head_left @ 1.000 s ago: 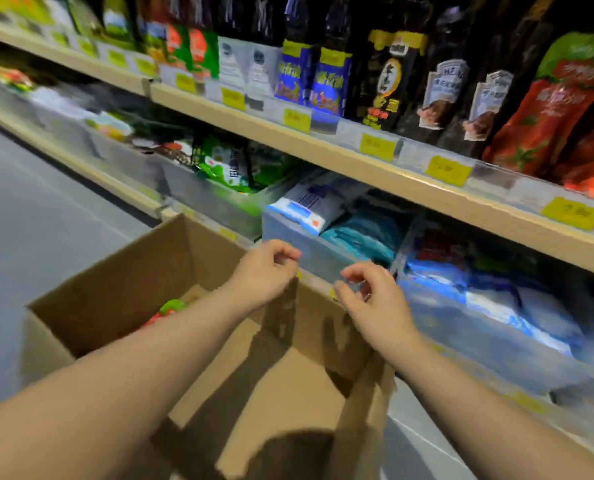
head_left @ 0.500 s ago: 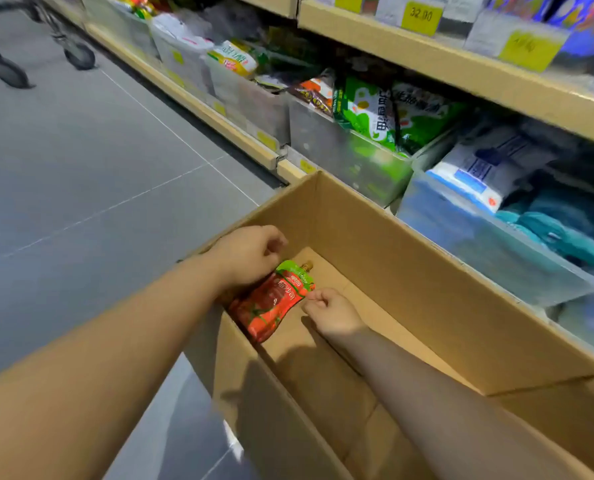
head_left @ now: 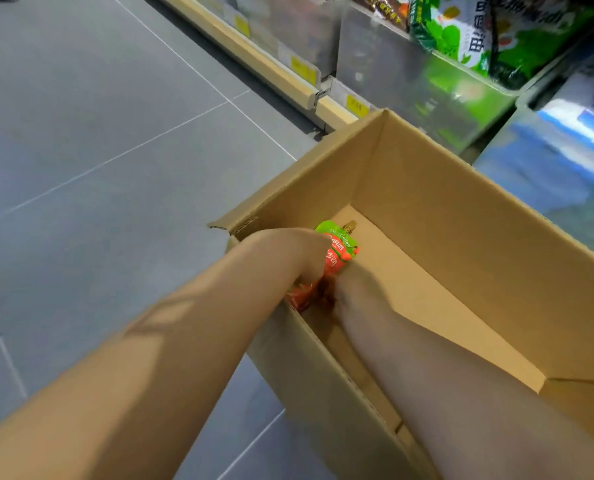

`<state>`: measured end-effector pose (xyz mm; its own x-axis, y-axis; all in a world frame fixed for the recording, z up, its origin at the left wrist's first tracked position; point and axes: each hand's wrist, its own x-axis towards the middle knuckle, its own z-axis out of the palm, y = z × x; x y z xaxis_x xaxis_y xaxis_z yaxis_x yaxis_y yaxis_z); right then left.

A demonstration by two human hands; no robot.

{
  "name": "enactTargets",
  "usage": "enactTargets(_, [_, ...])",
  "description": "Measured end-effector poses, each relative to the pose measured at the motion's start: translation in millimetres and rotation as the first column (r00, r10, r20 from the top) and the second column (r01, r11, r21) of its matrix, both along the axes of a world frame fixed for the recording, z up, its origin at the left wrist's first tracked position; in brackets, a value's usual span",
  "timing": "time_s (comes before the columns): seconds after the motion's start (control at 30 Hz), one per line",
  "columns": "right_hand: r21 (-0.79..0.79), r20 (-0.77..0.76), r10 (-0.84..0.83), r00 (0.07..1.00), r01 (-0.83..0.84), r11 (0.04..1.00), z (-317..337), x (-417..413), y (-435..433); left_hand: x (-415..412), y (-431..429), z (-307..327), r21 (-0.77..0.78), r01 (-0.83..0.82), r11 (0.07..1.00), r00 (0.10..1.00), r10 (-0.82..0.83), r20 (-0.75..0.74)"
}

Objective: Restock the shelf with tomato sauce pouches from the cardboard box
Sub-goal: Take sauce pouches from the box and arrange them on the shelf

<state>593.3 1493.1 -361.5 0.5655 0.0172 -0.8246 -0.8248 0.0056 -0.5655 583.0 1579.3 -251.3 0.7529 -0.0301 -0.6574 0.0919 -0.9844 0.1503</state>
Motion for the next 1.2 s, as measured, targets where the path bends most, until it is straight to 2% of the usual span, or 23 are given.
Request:
enactTargets(0.07, [-0.16,0.059,0.179,0.982,-0.167,0.973,-5.2,2.0,-6.9,-0.4,-1.1,-1.2,0.018,-0.004,1.0,0.998,0.006,-0.062])
enactTargets(0.13, [-0.319,0.101,0.421,0.902,-0.371,0.872,-4.2,4.3,-13.6,-1.0,-2.0,-2.5,0.034,-0.016,0.999,0.993,0.02,-0.117])
enactTargets(0.17, [-0.392,0.124,0.482,0.867,-0.404,0.827,-2.4,5.1,-15.2,-0.3,-2.9,-2.4,0.042,-0.017,0.999,0.99,0.023,-0.137])
enactTargets(0.23, [-0.501,0.2,0.505,0.84,-0.355,0.789,1.9,5.9,-18.3,-1.4,-4.1,-0.5,0.068,-0.016,0.998,0.985,0.028,-0.171])
enactTargets(0.3, [-0.451,0.328,0.433,0.839,-0.264,0.853,7.0,5.4,-25.1,-3.1,-6.3,-0.7,0.03,-0.062,0.998,0.975,0.067,-0.212])
enactTargets(0.37, [-0.398,0.409,0.411,0.815,-0.246,0.884,18.5,5.2,-38.4,-4.9,-11.3,0.2,-0.039,-0.156,0.987,0.965,0.143,-0.221])
enactTargets(0.43, [-0.334,0.463,0.368,0.807,-0.226,0.915,35.1,7.4,-56.8,-2.7,-20.4,7.2,-0.117,-0.221,0.968,0.973,0.21,-0.098])
enactTargets(0.5, [-0.29,0.511,0.355,0.783,-0.232,0.928,52.1,9.3,-73.2,2.3,-28.8,12.8,-0.21,-0.249,0.945,0.955,0.275,0.106])
enactTargets(0.57, [-0.238,0.543,0.32,0.776,-0.223,0.945,69.9,8.5,-91.3,8.6,-39.4,15.6,-0.366,-0.357,0.859,0.861,0.455,0.227])
enactTargets(0.63, [-0.185,0.59,0.253,0.767,-0.176,0.967,87.3,5.4,-114.5,13.8,-54.0,22.7,-0.521,-0.386,0.761,0.759,0.583,0.289])
enactTargets(0.73, [-0.19,0.669,0.185,0.72,-0.074,0.979,117.6,0.4,-153.2,22.5,-83.5,40.3,-0.663,-0.327,0.673,0.688,0.651,0.321])
enactTargets(0.87, [-0.29,0.751,0.162,0.64,0.1,0.952,157.6,-4.6,-213.5,32.8,-142.8,69.3,-0.697,-0.11,0.708,0.681,0.565,0.467])
enactTargets(0.93, [-0.36,0.802,0.195,0.565,0.196,0.912,176.7,-5.1,-245.7,37.3,-175.7,87.2,-0.694,0.014,0.72,0.647,0.522,0.555])
enactTargets(1.03, [-0.36,0.861,0.18,0.476,0.32,0.876,202.5,-4.7,-285.1,38.9,-220.6,111.1,-0.709,0.143,0.69,0.578,0.524,0.626])
enactTargets(1.1, [-0.322,0.882,0.132,0.452,0.374,0.87,219.6,-6.5,-309.7,39.3,-252.5,123.7,-0.762,0.186,0.62,0.581,0.557,0.594])
enactTargets(1.2, [-0.347,0.898,0.152,0.412,0.453,0.821,244.6,-8.4,-344.3,39.8,-294.1,144.3,-0.857,0.204,0.473,0.637,0.601,0.483])
